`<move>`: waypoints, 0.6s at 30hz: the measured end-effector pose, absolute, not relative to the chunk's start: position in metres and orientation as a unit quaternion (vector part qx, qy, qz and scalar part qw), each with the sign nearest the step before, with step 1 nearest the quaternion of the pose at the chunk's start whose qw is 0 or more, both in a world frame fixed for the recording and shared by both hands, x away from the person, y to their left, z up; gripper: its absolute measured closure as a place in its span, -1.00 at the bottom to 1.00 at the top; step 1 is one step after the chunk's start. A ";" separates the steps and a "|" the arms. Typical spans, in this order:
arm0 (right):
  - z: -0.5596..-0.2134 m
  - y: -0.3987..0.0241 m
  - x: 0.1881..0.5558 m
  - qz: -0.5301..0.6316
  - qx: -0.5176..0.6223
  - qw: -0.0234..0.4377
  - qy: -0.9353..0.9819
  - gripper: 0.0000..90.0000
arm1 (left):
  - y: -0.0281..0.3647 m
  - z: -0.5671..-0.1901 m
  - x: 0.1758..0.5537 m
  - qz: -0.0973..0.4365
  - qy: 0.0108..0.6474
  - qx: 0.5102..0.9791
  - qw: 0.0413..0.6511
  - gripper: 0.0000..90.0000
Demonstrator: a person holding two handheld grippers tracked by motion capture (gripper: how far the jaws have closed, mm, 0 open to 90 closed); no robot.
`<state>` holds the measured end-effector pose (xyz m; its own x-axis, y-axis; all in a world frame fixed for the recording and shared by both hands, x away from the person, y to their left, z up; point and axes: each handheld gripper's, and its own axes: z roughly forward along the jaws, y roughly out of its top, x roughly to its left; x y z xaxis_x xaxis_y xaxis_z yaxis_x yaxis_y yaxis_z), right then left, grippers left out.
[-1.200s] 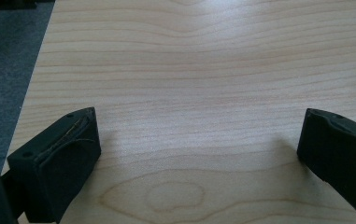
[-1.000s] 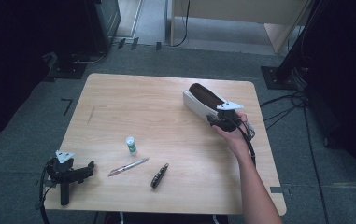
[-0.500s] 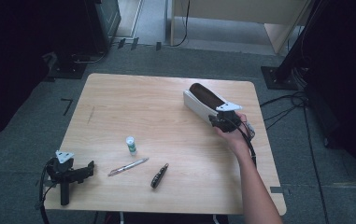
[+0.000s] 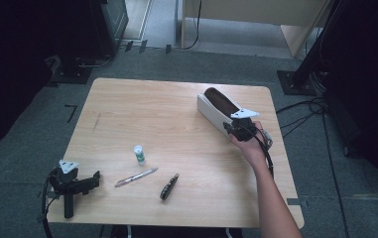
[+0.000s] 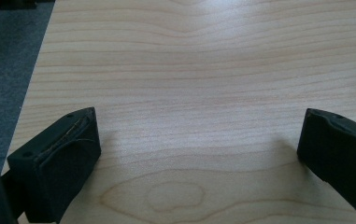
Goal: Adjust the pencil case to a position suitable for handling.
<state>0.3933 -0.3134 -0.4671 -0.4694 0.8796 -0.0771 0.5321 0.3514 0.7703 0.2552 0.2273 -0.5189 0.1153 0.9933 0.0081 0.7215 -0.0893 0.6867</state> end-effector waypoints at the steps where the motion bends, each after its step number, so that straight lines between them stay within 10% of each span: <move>1: -0.467 -0.313 0.393 0.348 0.451 0.250 0.783 0.69 | 0.227 -0.519 0.255 0.249 0.617 0.695 0.273 -1.00; 18: -0.470 -0.312 0.390 0.353 0.432 0.256 0.789 0.88 | 0.227 -0.519 0.255 0.248 0.617 0.695 0.273 -1.00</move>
<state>0.3904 -0.3118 -0.4702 -0.4951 0.8631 -0.0992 0.5014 0.3771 0.7787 0.2552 0.2273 -0.5189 0.1157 0.9932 0.0080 0.7214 -0.0896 0.6867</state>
